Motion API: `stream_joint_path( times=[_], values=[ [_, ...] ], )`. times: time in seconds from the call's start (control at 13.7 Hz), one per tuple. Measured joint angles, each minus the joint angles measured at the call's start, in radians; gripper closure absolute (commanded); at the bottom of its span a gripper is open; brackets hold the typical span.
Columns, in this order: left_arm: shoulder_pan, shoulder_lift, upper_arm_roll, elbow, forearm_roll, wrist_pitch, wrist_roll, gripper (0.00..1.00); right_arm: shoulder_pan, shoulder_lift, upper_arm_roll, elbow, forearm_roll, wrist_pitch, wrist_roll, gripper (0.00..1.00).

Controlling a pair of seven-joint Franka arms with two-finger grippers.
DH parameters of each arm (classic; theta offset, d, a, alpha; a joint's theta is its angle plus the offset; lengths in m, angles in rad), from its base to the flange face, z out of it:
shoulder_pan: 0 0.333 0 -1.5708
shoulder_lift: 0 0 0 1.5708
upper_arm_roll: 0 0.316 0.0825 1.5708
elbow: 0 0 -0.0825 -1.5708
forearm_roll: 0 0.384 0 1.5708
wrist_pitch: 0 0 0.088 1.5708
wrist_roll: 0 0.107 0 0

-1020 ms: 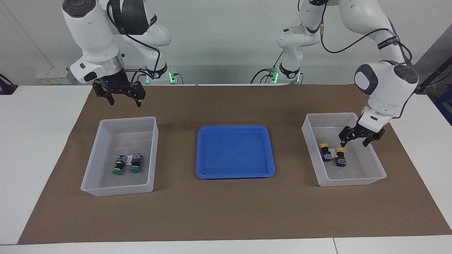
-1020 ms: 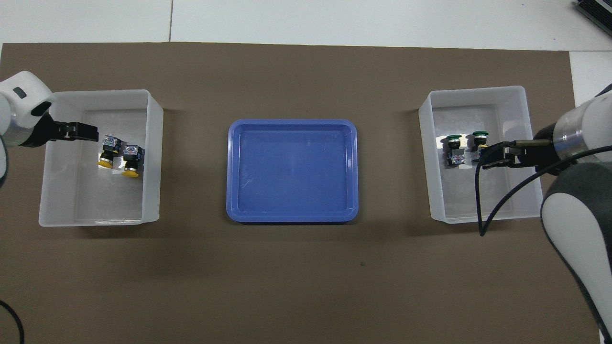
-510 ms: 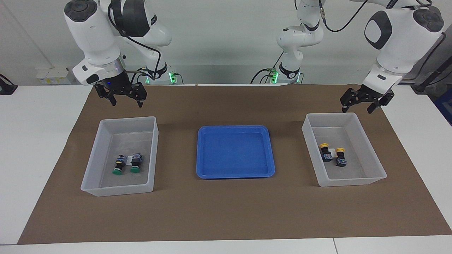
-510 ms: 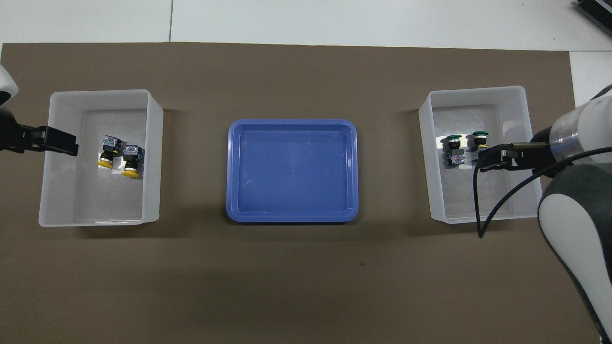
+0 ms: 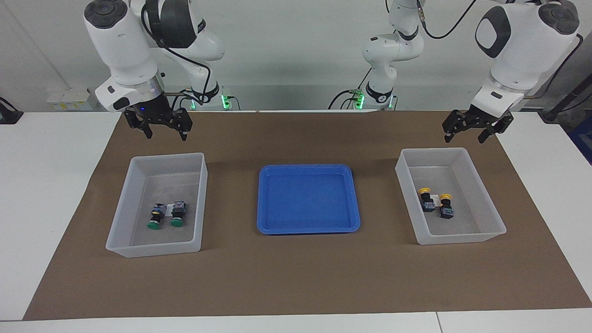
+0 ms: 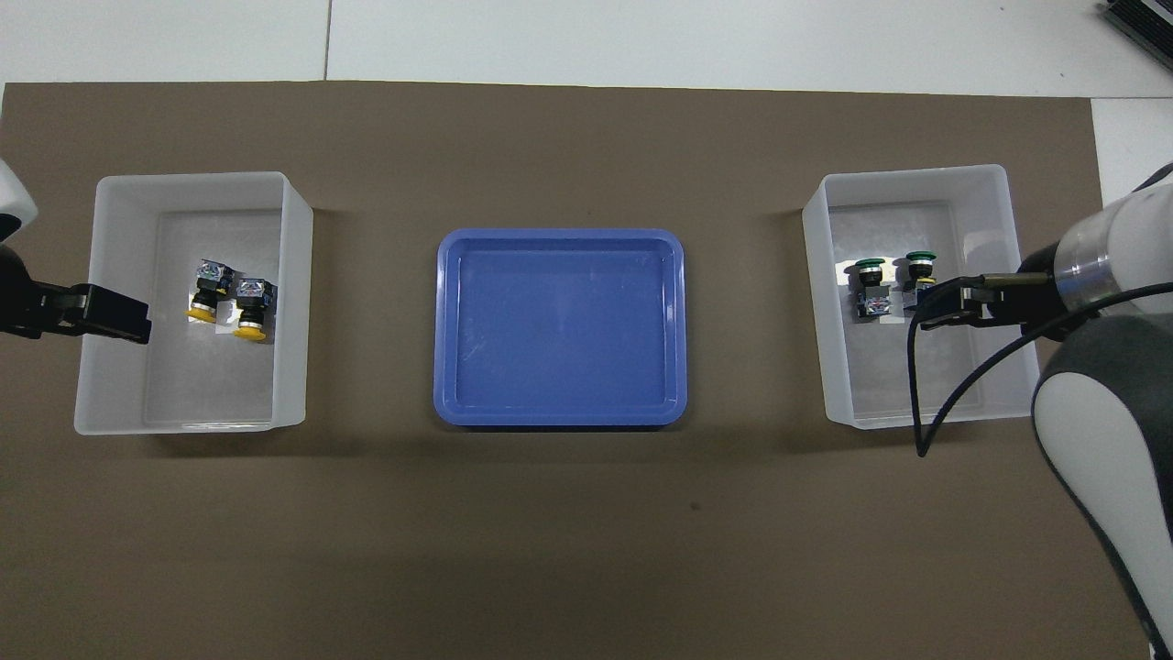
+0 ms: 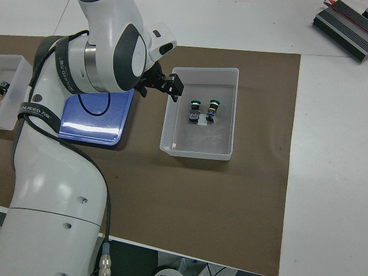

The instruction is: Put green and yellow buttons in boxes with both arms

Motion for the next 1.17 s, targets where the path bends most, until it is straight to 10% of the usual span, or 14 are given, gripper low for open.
stream_joint_path(
  times=[1.17],
  values=[
    [0.002, -0.001, 0.001, -0.013, -0.023, 0.064, -0.004, 0.00, -0.001, -0.001, 0.000, 0.000, 0.000, 0.000, 0.000, 0.00]
  ],
)
